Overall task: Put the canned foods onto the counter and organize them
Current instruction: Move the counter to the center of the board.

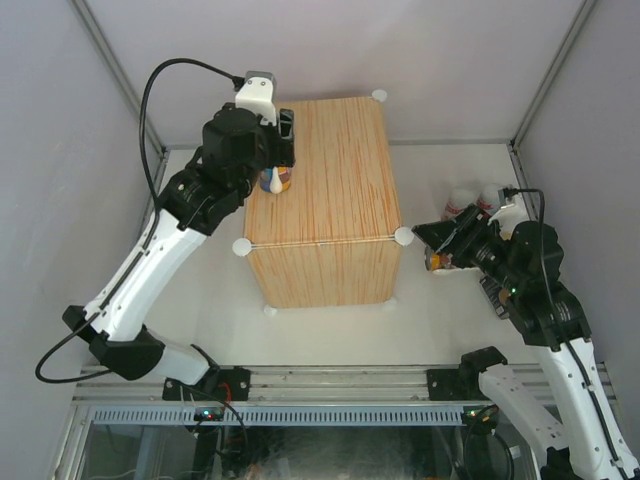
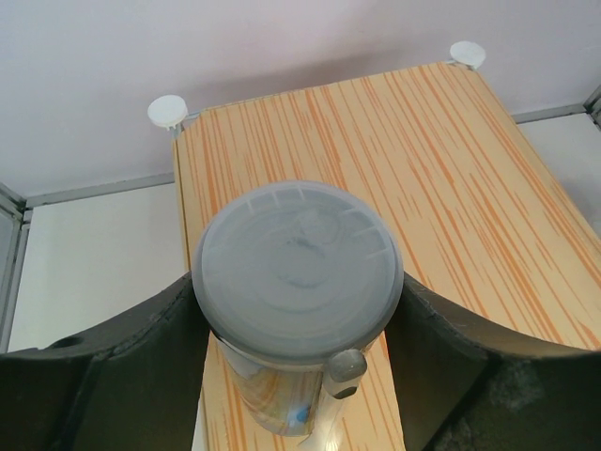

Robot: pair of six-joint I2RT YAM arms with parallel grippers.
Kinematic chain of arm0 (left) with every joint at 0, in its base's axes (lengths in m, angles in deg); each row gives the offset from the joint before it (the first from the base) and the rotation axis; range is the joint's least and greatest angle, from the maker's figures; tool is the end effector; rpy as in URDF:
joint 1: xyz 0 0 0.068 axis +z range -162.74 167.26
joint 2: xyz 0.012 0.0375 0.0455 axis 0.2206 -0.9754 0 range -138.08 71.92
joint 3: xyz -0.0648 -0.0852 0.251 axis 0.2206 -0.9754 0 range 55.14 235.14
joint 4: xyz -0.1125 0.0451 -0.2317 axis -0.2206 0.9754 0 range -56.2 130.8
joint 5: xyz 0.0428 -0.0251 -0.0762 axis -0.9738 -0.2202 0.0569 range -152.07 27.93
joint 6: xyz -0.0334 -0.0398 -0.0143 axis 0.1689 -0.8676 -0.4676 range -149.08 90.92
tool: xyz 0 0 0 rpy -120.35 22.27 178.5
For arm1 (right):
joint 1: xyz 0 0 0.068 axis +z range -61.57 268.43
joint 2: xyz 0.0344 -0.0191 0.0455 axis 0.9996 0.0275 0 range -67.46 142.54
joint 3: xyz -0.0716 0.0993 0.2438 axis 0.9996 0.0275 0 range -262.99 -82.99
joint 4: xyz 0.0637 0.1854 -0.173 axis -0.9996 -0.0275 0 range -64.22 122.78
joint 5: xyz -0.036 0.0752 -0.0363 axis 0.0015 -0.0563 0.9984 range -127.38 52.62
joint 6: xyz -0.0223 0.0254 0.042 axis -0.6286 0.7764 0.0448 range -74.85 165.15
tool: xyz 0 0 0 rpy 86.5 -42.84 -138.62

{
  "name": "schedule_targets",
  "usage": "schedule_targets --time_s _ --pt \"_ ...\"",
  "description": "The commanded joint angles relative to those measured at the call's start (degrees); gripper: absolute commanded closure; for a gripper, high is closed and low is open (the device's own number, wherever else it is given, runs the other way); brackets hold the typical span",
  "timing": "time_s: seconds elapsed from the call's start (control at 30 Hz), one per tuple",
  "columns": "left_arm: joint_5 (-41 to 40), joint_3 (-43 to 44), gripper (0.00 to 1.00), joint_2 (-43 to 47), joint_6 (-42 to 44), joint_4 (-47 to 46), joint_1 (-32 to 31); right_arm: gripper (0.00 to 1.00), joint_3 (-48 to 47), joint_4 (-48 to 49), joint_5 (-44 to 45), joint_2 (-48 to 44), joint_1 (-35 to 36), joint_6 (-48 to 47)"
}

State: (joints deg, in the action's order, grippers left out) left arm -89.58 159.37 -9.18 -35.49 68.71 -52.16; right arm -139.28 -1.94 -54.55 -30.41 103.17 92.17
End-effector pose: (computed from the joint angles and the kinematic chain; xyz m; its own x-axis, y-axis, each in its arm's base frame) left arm 0.2300 -0.1678 0.5043 -0.1806 0.0203 -0.9833 0.1950 0.9807 -0.0156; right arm 0.1182 0.0419 0.3811 -0.5553 0.5766 -0.5993 -0.1644 0.6302 0.7588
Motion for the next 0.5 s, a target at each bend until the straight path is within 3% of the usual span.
schedule_targets --time_s 0.0,0.47 --pt "-2.09 7.68 1.00 -0.11 1.62 -6.45 -1.38 0.36 -3.29 0.97 -0.84 1.13 -1.38 -2.38" --pt "-3.26 6.17 1.00 2.88 0.66 -5.33 -2.48 0.34 -7.80 0.62 0.77 3.94 -2.88 -7.45"
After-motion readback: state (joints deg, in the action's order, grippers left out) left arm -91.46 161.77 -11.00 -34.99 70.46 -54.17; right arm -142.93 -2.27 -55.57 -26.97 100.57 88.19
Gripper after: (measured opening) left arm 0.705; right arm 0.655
